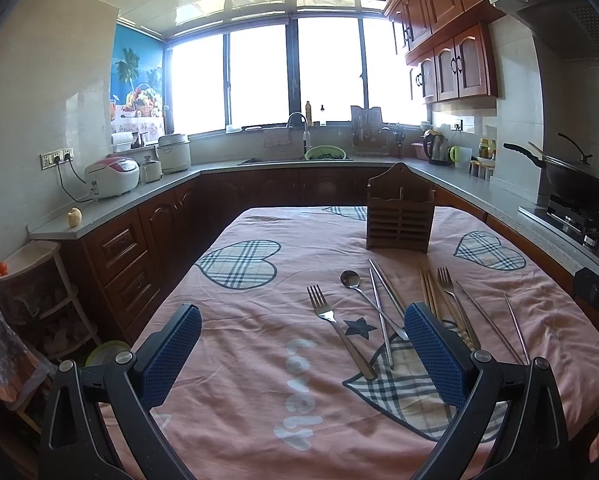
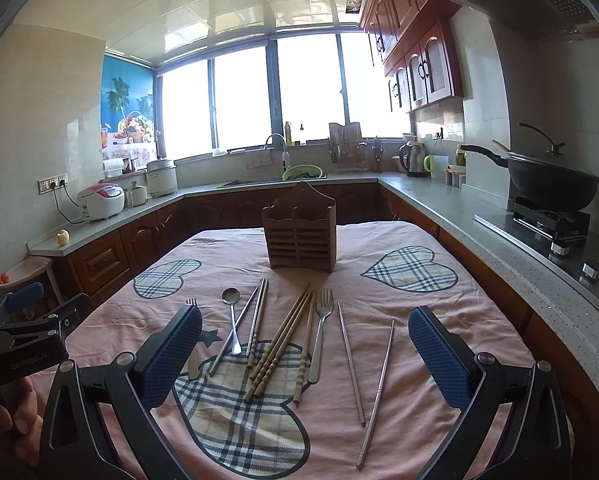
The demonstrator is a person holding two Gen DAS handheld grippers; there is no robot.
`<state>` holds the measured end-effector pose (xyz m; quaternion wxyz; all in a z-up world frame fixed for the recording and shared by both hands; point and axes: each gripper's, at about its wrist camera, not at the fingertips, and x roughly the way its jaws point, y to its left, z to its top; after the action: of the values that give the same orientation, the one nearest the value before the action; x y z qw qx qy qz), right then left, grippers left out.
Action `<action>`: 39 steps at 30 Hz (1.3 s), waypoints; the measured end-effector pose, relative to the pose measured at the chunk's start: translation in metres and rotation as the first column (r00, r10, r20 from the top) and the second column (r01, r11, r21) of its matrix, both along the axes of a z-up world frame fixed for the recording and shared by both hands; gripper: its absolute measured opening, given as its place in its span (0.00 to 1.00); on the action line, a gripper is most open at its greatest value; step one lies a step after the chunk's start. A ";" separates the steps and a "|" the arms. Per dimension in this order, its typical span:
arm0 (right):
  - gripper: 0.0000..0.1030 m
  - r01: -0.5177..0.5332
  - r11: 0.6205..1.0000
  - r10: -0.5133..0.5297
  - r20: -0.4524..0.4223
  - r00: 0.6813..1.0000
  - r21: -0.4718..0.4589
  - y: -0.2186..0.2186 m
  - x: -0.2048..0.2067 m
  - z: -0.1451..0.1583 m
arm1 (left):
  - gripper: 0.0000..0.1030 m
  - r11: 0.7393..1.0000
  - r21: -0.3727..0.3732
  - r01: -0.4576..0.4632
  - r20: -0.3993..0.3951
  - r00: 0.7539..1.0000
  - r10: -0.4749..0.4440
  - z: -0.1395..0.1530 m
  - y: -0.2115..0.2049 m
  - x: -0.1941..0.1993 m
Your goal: Organize utensils
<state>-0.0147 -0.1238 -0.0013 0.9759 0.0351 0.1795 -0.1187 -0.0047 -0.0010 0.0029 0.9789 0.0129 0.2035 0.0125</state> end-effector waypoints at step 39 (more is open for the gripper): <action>1.00 -0.028 0.999 0.029 -0.045 0.999 0.021 -0.006 0.013 -0.009 | 0.99 0.999 -0.021 0.029 -0.090 0.995 -0.031 -0.008 -0.001 0.027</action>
<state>-0.0019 -0.1302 -0.0107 0.9728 0.0400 0.2032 -0.1036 0.0221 -0.0020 -0.0047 0.9689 0.0068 0.2475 -0.0050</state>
